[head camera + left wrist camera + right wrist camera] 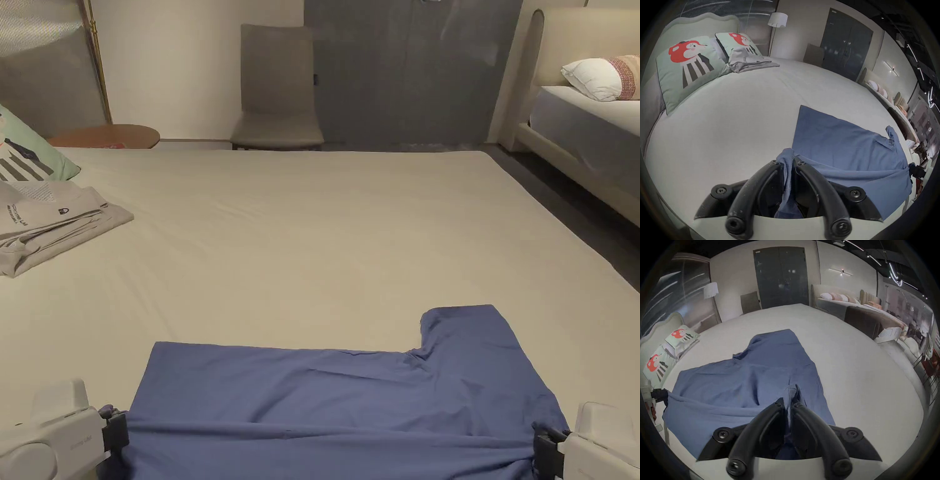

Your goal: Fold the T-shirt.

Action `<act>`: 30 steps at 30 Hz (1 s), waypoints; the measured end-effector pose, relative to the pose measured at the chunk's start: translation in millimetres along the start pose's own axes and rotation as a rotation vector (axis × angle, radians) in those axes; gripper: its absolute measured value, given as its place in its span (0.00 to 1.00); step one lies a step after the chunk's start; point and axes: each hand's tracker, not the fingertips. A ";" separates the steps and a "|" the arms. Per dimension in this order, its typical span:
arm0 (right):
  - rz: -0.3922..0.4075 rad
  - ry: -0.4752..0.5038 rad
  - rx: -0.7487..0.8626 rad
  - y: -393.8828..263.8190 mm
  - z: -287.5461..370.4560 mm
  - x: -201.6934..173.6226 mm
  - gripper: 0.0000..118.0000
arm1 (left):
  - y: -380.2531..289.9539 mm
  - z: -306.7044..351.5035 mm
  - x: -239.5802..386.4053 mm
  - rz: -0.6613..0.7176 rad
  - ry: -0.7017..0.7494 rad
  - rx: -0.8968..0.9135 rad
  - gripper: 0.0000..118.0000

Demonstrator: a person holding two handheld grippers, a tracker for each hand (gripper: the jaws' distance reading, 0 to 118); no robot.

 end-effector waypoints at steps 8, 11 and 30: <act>0.049 -0.055 0.073 3.3 13.5 -2.3 0.63 | 0.8 20.0 9.9 -0.077 0.042 0.056 0.72; 0.070 -0.052 0.172 6.0 40.4 -1.9 0.76 | 1.4 50.5 15.2 -0.120 0.036 0.163 0.86; 0.040 -0.017 0.331 -38.7 135.0 0.7 0.00 | -60.9 130.4 -0.9 -0.166 -0.035 0.188 0.00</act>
